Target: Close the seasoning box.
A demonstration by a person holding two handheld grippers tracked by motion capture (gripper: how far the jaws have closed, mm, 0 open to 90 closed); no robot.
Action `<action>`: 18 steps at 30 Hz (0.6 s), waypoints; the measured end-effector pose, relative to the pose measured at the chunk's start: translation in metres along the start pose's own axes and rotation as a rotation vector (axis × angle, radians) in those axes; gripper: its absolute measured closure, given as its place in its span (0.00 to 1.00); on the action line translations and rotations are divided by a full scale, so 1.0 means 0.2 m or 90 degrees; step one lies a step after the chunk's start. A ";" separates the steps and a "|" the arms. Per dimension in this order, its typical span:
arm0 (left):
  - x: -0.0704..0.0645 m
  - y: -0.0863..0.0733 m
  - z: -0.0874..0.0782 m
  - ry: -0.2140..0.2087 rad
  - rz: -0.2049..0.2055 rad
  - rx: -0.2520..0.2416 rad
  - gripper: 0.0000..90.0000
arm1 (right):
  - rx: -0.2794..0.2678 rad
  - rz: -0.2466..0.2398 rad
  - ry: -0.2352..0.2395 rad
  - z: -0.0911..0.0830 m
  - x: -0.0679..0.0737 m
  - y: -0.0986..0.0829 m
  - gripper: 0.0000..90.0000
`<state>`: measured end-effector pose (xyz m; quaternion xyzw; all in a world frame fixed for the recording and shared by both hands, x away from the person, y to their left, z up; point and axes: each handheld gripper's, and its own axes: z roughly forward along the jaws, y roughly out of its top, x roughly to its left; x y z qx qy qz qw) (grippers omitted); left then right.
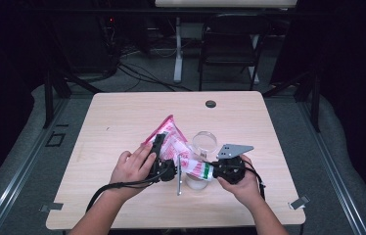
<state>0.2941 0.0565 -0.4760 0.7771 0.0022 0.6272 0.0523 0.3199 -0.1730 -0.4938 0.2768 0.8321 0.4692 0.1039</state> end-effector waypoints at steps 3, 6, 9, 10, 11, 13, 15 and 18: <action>0.00 0.00 0.01 -0.003 -0.001 -0.006 0.70 | -0.006 -0.001 -0.002 -0.01 0.00 0.00 0.98; 0.01 0.01 0.01 -0.007 0.000 -0.005 0.70 | -0.017 -0.002 -0.003 -0.01 0.00 0.00 0.96; 0.01 0.02 0.01 -0.012 0.000 -0.001 0.70 | -0.031 -0.003 -0.005 -0.02 0.00 0.00 0.92; 0.01 0.02 0.01 -0.010 0.003 -0.004 0.71 | -0.034 -0.005 -0.006 -0.02 0.00 0.00 0.89; 0.01 0.02 0.01 -0.012 0.004 -0.003 0.70 | -0.039 -0.008 -0.009 -0.03 0.00 0.01 0.88; 0.01 0.03 0.02 -0.018 0.002 -0.003 0.71 | -0.047 -0.011 -0.011 -0.04 0.01 0.01 0.86; 0.00 0.03 0.02 -0.021 0.005 0.004 0.71 | -0.054 -0.015 -0.017 -0.04 0.01 0.01 0.84; 0.00 0.03 0.03 -0.025 0.009 0.005 0.71 | -0.059 -0.020 -0.018 -0.05 0.01 0.01 0.84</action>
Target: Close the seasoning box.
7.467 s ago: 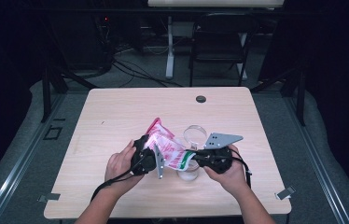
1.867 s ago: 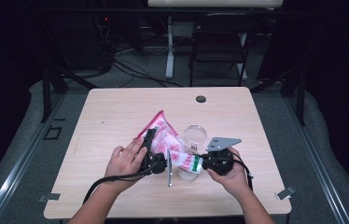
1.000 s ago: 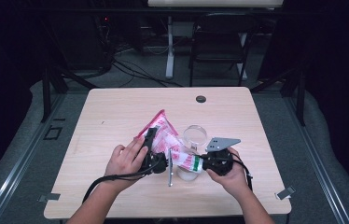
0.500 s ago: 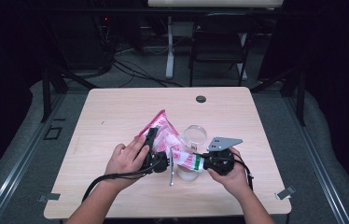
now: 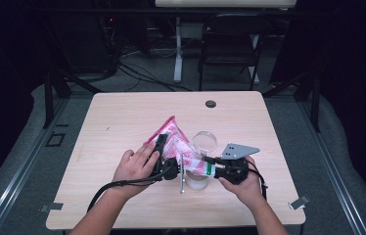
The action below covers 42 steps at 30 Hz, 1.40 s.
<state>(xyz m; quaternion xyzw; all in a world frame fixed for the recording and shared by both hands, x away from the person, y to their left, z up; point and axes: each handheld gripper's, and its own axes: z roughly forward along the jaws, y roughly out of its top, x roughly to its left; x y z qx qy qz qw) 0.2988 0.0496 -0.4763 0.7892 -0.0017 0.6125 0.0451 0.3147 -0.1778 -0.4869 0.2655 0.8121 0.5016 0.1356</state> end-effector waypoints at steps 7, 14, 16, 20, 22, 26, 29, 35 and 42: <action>0.00 0.00 0.00 0.004 0.006 -0.002 0.71 | 0.002 -0.002 0.001 0.00 0.01 0.00 0.89; -0.01 0.00 0.00 0.009 0.009 -0.005 0.71 | 0.004 -0.006 0.004 0.00 0.01 0.00 0.98; 0.00 0.01 0.00 0.015 0.013 -0.007 0.71 | 0.005 -0.001 0.003 0.00 0.01 0.00 0.99; -0.01 0.01 -0.01 0.017 0.016 -0.002 0.71 | 0.004 0.010 0.004 0.00 0.00 0.00 1.00; -0.01 0.02 -0.01 0.017 0.017 -0.006 0.71 | 0.006 0.013 0.003 0.00 0.00 0.00 1.00; -0.01 0.02 -0.01 0.020 0.023 -0.007 0.71 | 0.012 0.016 0.001 0.00 -0.01 -0.01 1.00; -0.01 0.02 -0.01 0.021 0.022 -0.007 0.71 | 0.013 0.019 0.005 0.01 -0.01 -0.01 1.00; -0.01 0.02 -0.01 0.030 0.027 -0.014 0.71 | 0.018 0.024 0.008 0.01 -0.01 -0.01 1.00; -0.01 0.03 -0.02 0.048 0.038 -0.018 0.71 | 0.018 0.021 0.003 0.02 -0.01 -0.02 1.00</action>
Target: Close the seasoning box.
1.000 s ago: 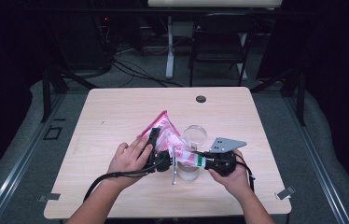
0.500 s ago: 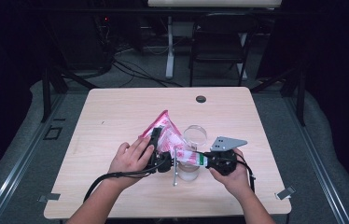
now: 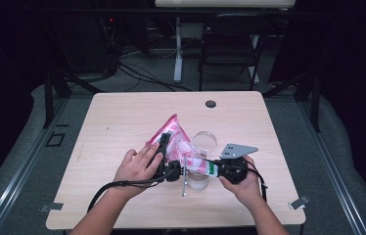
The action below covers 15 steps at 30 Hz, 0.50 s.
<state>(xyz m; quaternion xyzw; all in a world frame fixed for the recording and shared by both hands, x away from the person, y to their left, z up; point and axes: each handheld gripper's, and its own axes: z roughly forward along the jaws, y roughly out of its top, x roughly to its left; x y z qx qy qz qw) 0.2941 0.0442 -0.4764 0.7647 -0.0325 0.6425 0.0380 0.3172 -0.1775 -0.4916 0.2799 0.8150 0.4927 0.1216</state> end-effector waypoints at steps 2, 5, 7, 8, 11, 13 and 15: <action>0.01 0.00 0.00 0.008 0.006 -0.003 0.71 | -0.002 -0.001 -0.001 0.00 0.00 0.00 1.00; 0.01 0.00 -0.01 0.011 0.007 -0.003 0.71 | -0.002 -0.004 -0.001 0.00 0.00 0.00 1.00; 0.01 0.00 -0.01 0.011 0.006 -0.004 0.71 | -0.003 -0.005 -0.002 0.00 0.00 0.00 1.00; 0.01 0.00 -0.01 0.011 0.007 -0.004 0.72 | -0.003 -0.005 -0.002 0.00 0.00 0.00 1.00; 0.01 0.00 -0.01 0.011 0.008 -0.005 0.72 | -0.001 -0.004 -0.001 0.00 0.00 0.00 1.00; 0.01 0.00 -0.01 0.012 0.008 -0.005 0.72 | 0.001 -0.005 0.001 0.00 0.00 0.00 1.00; 0.01 0.00 -0.01 0.013 0.009 -0.006 0.72 | 0.001 -0.005 0.001 0.00 0.00 0.00 1.00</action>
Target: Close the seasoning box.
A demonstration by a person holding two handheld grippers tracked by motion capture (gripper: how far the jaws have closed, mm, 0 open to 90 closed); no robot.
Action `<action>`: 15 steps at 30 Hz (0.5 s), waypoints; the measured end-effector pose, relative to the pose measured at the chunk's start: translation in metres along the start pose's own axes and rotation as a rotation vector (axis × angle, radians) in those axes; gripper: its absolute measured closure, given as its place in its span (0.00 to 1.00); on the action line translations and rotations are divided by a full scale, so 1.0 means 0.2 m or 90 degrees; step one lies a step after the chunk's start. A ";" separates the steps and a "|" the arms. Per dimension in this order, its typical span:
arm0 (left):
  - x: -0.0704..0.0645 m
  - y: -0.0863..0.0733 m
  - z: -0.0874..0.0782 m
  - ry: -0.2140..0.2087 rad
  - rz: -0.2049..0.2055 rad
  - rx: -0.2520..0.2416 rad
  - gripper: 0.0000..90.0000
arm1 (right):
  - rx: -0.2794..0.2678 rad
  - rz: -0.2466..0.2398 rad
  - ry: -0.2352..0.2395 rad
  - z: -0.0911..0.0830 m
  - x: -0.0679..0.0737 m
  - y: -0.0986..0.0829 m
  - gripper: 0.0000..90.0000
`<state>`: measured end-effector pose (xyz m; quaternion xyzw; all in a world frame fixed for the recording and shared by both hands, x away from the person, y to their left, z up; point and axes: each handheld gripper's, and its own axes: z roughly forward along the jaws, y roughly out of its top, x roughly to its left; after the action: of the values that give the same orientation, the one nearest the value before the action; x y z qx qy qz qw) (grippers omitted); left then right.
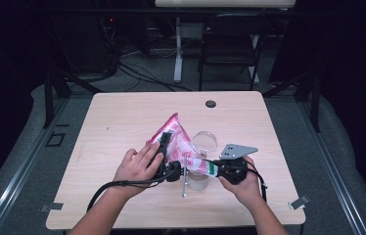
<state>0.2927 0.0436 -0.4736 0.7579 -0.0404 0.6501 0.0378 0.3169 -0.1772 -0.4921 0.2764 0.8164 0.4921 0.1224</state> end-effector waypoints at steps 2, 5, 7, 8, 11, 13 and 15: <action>0.00 0.00 0.00 0.005 0.000 -0.005 0.72 | 0.001 -0.002 -0.002 0.00 0.00 0.00 1.00; 0.01 0.00 -0.01 0.006 0.000 -0.004 0.72 | 0.002 -0.002 -0.003 0.01 0.01 0.00 1.00; 0.01 0.00 -0.01 0.006 0.002 -0.004 0.72 | 0.001 -0.002 -0.003 0.01 0.01 0.00 1.00; 0.01 0.00 -0.01 0.006 0.002 -0.004 0.72 | 0.000 -0.002 -0.003 0.01 0.01 0.00 1.00; 0.01 0.00 -0.01 0.004 0.001 -0.005 0.72 | 0.000 -0.002 -0.003 0.01 0.01 0.00 1.00; 0.01 0.00 -0.01 0.004 0.000 -0.005 0.72 | 0.000 -0.002 -0.003 0.01 0.01 0.00 1.00; 0.01 0.00 -0.01 0.005 0.000 -0.006 0.72 | 0.000 -0.002 -0.003 0.01 0.01 0.00 1.00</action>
<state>0.2916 0.0434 -0.4717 0.7552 -0.0430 0.6528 0.0413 0.3163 -0.1758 -0.4928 0.2761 0.8165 0.4913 0.1252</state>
